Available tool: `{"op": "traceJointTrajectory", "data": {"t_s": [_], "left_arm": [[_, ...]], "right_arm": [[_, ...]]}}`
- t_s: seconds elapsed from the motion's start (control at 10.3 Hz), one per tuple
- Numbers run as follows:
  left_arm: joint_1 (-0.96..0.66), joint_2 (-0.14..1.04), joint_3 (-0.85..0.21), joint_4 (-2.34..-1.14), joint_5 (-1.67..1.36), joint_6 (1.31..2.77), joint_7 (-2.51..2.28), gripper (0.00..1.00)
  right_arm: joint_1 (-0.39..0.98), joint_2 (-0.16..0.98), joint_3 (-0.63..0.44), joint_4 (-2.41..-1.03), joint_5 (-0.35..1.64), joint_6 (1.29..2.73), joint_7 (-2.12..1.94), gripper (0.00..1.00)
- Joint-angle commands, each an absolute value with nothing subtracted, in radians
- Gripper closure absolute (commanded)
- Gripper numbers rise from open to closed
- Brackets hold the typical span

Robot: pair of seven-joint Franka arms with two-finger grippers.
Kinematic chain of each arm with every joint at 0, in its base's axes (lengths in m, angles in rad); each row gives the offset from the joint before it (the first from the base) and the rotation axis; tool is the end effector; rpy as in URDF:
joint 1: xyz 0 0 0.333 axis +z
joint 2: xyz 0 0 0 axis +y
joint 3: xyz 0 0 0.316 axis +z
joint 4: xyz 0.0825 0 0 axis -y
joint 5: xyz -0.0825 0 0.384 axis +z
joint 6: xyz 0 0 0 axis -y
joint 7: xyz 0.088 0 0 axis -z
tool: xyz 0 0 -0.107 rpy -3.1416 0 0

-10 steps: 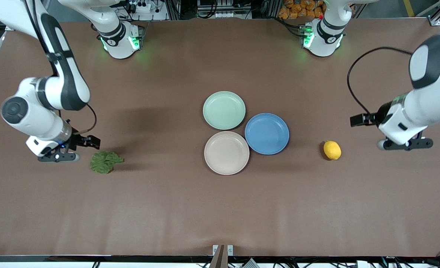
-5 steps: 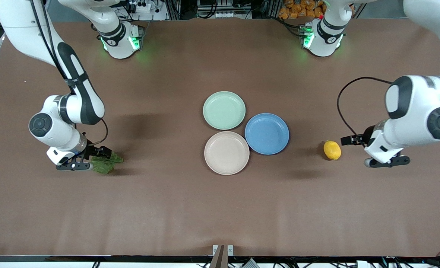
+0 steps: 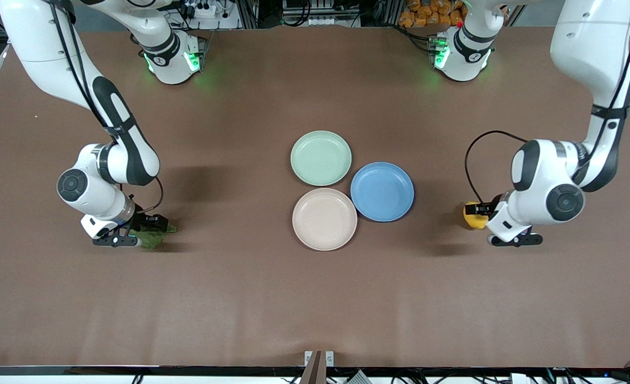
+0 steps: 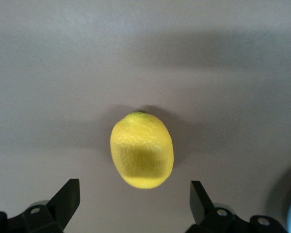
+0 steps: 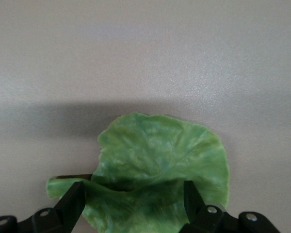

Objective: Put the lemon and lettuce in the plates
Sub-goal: 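Grasp the lettuce with the right gripper while the left gripper grasps the lemon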

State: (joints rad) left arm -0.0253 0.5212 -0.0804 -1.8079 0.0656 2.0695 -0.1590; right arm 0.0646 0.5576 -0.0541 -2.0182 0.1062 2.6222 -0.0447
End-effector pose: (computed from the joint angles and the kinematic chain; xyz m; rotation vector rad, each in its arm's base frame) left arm 0.6194 -0.0595 0.2367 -3.0708 -0.0306 0.3913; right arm 0.6056 0.0043 0.1752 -3.1148 0.0419 -0.0758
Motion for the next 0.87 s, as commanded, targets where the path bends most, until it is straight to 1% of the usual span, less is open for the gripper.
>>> {"op": "traceJointTrajectory", "data": {"t_s": [0.0, 0.1, 0.19, 0.29, 0.39, 0.49, 0.68, 0.78], "left_arm": [[-0.043, 0.557, -0.081, -1.798, 0.115, 2.077, -0.17, 0.0], [-0.044, 0.571, -0.081, -1.796, 0.129, 2.077, -0.17, 0.0], [-0.044, 0.583, -0.081, -1.793, 0.133, 2.08, -0.169, 0.0], [-0.043, 0.591, -0.081, -1.793, 0.133, 2.091, -0.161, 0.0], [-0.038, 0.606, -0.081, -1.79, 0.135, 2.094, -0.157, 0.0], [-0.038, 0.626, -0.08, -1.787, 0.135, 2.106, -0.156, 0.0], [-0.038, 0.637, -0.081, -1.781, 0.158, 2.126, -0.156, 0.0], [-0.037, 0.637, -0.081, -1.775, 0.169, 2.126, -0.156, 0.64]], "right_arm": [[0.066, 0.581, -0.052, -2.006, 0.143, 2.655, -0.045, 0.31], [0.066, 0.587, -0.052, -2.006, 0.172, 2.661, -0.046, 0.5], [0.067, 0.586, -0.049, -2.005, 0.189, 2.66, -0.045, 0.75], [0.067, 0.58, -0.045, -2.005, 0.19, 2.649, -0.041, 0.95], [0.069, 0.566, -0.043, -2.003, 0.19, 2.637, -0.04, 1.0], [0.069, 0.539, -0.037, -2.002, 0.192, 2.597, -0.029, 1.0], [0.071, 0.451, -0.019, -1.987, 0.19, 2.464, 0.036, 1.0], [0.072, 0.404, -0.009, -1.979, 0.192, 2.391, 0.085, 1.0]]}}
